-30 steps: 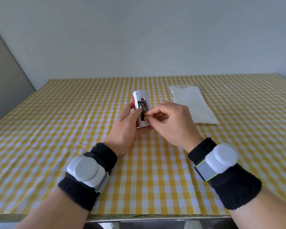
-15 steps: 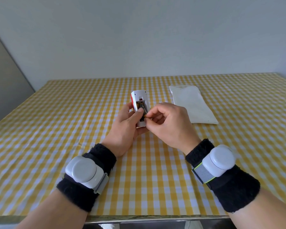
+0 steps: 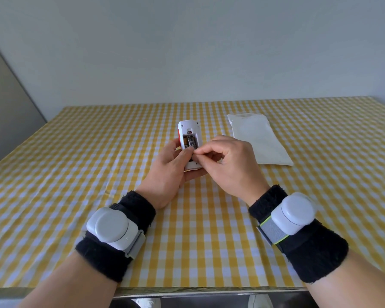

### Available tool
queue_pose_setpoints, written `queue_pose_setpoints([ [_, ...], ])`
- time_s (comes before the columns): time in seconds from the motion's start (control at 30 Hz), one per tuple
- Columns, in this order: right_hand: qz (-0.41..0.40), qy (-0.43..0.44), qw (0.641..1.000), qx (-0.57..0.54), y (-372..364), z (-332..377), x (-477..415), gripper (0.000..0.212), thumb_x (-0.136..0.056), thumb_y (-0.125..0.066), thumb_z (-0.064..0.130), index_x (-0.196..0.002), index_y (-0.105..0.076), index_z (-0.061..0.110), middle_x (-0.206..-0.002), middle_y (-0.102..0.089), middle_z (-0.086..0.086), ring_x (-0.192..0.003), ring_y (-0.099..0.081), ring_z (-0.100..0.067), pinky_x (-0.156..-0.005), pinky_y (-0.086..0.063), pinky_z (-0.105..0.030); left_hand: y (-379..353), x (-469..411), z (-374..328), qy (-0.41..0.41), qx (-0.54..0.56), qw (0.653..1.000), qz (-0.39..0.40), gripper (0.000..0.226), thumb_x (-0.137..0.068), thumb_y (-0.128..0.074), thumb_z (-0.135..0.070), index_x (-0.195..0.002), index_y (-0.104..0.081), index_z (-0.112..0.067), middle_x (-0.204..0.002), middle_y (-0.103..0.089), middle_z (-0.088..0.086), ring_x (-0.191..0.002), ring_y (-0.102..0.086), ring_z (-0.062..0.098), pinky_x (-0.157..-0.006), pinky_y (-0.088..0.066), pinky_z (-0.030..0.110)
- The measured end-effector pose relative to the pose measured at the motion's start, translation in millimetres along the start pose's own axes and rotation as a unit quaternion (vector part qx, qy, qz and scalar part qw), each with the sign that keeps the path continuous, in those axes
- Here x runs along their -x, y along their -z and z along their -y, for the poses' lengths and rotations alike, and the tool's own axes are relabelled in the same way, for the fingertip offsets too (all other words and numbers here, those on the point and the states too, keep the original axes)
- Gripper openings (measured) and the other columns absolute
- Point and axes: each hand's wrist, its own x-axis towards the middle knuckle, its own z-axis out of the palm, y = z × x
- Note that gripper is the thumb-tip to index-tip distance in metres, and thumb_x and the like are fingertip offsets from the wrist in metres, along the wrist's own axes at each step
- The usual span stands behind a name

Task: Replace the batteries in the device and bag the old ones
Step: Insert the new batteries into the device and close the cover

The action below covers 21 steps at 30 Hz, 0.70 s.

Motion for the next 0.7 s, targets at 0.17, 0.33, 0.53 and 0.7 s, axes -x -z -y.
queue_pose_setpoints([
  [0.17, 0.011, 0.002, 1.0, -0.015, 2.0, -2.0, -0.2, 0.006, -0.087, -0.084, 0.014, -0.092, -0.086, 0.017, -0.086, -0.079, 0.007, -0.077, -0.072, -0.005, -0.069, -0.06, -0.028, -1.2, 2.1, -2.0, 0.0, -0.002, 1.0, 0.009, 0.031, -0.117, -0.038, -0.014, -0.139, -0.058, -0.006, -0.12, -0.081, 0.015, -0.117, -0.077, 0.027, -0.094, -0.063, 0.04],
  [0.33, 0.051, 0.002, 0.998, -0.03, 4.2, -4.9, 0.6, 0.015, -0.091, -0.08, 0.011, -0.103, -0.085, 0.019, -0.098, -0.081, 0.007, -0.087, -0.074, -0.003, -0.08, -0.061, -0.024, -1.3, 2.6, -2.5, -0.006, -0.005, 1.0, -0.001, 0.033, -0.118, -0.038, -0.021, -0.139, -0.059, -0.008, -0.125, -0.079, 0.017, -0.121, -0.075, 0.031, -0.1, -0.062, 0.047],
  [0.53, 0.024, -0.035, 0.999, -0.032, 4.3, -4.5, -2.0, 0.016, -0.089, -0.08, 0.006, -0.1, -0.082, 0.018, -0.093, -0.078, 0.009, -0.087, -0.073, -0.007, -0.078, -0.061, -0.027, -0.3, -2.6, 2.2, -0.014, -0.01, 0.999, -0.048, 0.032, -0.117, -0.041, -0.018, -0.144, -0.056, -0.011, -0.128, -0.074, 0.023, -0.115, -0.077, 0.035, -0.098, -0.062, 0.049],
  [0.7, 0.069, -0.082, 0.994, -0.007, 1.2, -4.9, -1.8, 0.006, -0.09, -0.081, 0.021, -0.095, -0.084, 0.022, -0.088, -0.073, 0.007, -0.08, -0.069, -0.008, -0.076, -0.058, -0.027, 0.8, -3.3, 3.7, -0.027, -0.032, 0.997, -0.058, 0.033, -0.116, -0.043, -0.016, -0.148, -0.048, -0.015, -0.133, -0.07, 0.026, -0.122, -0.074, 0.035, -0.105, -0.059, 0.055],
])
